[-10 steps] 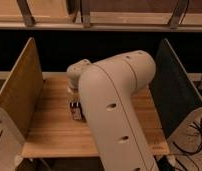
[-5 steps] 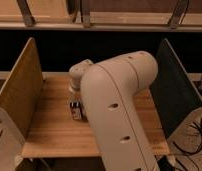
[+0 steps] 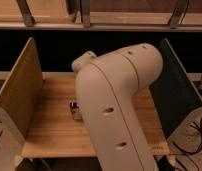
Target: Place the ceramic cup over the eraser
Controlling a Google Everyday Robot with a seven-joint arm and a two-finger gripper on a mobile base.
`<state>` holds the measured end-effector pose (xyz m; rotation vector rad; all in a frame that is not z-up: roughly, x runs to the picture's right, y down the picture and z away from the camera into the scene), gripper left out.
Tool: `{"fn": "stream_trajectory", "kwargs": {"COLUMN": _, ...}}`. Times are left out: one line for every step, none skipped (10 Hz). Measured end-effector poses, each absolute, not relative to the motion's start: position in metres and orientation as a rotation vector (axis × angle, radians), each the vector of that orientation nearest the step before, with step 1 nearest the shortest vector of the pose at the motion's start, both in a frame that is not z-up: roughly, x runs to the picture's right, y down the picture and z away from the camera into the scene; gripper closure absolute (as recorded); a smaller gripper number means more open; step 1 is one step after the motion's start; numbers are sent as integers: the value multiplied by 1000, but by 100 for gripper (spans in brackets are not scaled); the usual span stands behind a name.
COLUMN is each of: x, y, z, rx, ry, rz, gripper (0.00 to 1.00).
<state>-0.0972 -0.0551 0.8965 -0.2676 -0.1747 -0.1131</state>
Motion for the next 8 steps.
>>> {"fn": "stream_trajectory", "kwargs": {"x": -87, "y": -70, "z": 886, "rx": -238, "ry": -143, "rz": -112, "gripper": 100}}
{"fn": "stream_trajectory", "kwargs": {"x": -78, "y": -86, "z": 872, "rx": -205, "ry": -112, "rz": -111, "gripper": 100}}
{"fn": "stream_trajectory", "kwargs": {"x": -75, "y": -98, "z": 859, "rx": -177, "ry": -97, "rz": -104, "gripper": 100}}
{"fn": "stream_trajectory", "kwargs": {"x": -70, "y": -107, "z": 845, "rx": -151, "ry": -90, "rz": -86, "gripper": 100}}
{"fn": "stream_trajectory", "kwargs": {"x": -65, "y": -112, "z": 830, "rx": -132, "ry": -89, "rz": -61, "gripper": 100}}
{"fn": "stream_trajectory", "kwargs": {"x": -60, "y": -114, "z": 818, "rx": -123, "ry": -87, "rz": -36, "gripper": 100}}
{"fn": "stream_trajectory", "kwargs": {"x": -53, "y": -113, "z": 801, "rx": -120, "ry": -82, "rz": -4, "gripper": 100}}
{"fn": "stream_trajectory", "kwargs": {"x": -43, "y": -108, "z": 786, "rx": -131, "ry": -70, "rz": 27, "gripper": 100}}
